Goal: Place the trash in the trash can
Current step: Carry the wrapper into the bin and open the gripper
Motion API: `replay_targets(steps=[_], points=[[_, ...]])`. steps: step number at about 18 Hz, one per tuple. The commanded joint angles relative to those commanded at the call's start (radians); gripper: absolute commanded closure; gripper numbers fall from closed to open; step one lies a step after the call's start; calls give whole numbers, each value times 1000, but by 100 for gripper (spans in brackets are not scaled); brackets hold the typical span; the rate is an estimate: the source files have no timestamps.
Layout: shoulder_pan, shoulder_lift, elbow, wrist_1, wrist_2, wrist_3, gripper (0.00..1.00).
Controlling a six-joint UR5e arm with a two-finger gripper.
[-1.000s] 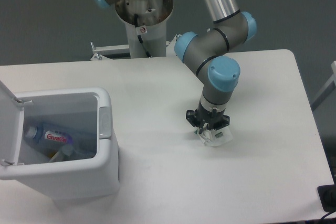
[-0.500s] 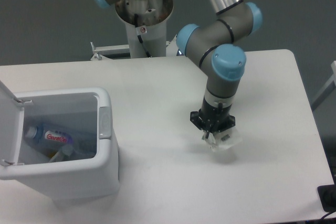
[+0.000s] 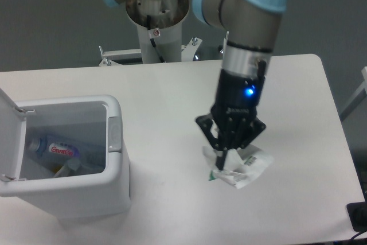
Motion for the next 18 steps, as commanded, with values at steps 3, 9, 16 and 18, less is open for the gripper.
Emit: replay_targets(steps=[3, 9, 16, 18], points=[[-124, 31, -24, -3, 3, -8, 90], [-238, 55, -138, 8, 5, 0, 90], [-240, 49, -244, 12, 11, 6, 68], [-238, 49, -244, 12, 12, 8, 20]])
